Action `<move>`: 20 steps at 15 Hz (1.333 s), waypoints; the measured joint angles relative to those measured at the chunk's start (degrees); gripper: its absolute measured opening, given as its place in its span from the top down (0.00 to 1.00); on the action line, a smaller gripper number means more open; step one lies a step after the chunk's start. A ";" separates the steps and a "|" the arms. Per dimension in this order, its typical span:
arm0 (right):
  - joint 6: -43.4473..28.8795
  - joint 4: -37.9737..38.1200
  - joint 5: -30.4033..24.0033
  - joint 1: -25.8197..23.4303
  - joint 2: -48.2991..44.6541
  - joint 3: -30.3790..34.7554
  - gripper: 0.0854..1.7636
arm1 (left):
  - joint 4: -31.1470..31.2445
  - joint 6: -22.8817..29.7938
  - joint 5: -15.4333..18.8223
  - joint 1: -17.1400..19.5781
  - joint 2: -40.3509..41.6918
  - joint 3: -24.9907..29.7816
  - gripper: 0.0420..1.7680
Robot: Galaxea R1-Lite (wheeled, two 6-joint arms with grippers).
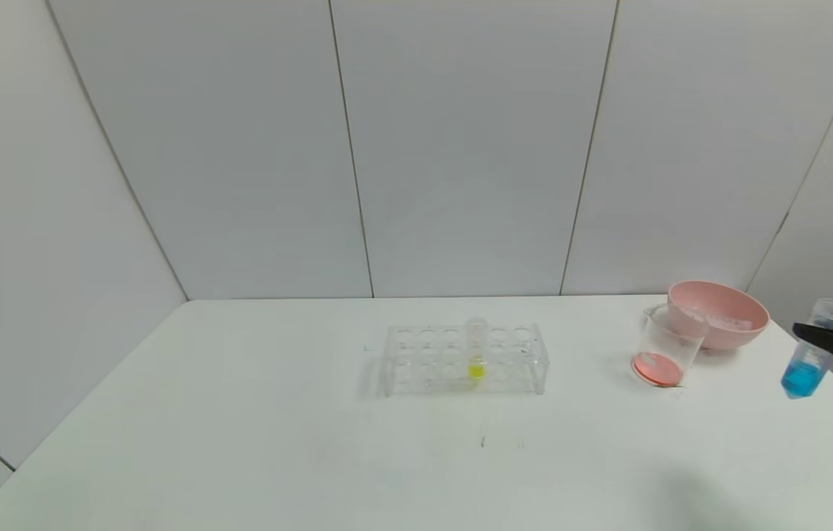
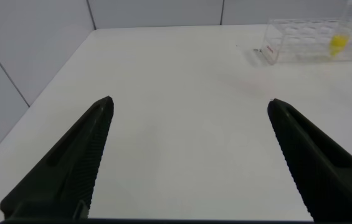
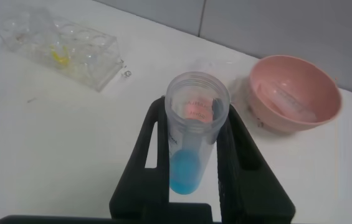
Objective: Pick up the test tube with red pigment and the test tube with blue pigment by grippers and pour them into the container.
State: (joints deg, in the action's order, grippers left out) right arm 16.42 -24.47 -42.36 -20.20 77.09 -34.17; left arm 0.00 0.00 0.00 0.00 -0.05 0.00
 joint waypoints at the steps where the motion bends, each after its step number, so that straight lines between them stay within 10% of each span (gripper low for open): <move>1: 2.86 0.27 -1.80 -3.41 1.05 -0.69 0.75 | 0.02 0.00 0.00 0.00 0.00 0.00 0.00; 6: 10.40 0.77 -3.84 -11.54 10.75 -8.33 0.75 | 0.02 0.00 0.00 0.00 0.00 0.00 0.00; 11: 11.98 4.92 -1.21 -8.13 18.93 -20.02 0.75 | 0.00 0.00 0.00 0.00 0.00 0.00 0.00; 20: 33.89 45.24 9.39 0.26 29.77 -51.74 0.75 | 0.02 0.00 0.00 0.00 0.00 0.00 0.00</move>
State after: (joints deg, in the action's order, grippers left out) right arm 50.31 20.77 -32.98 -19.94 106.86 -85.91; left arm 0.02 0.00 0.00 0.00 -0.05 0.00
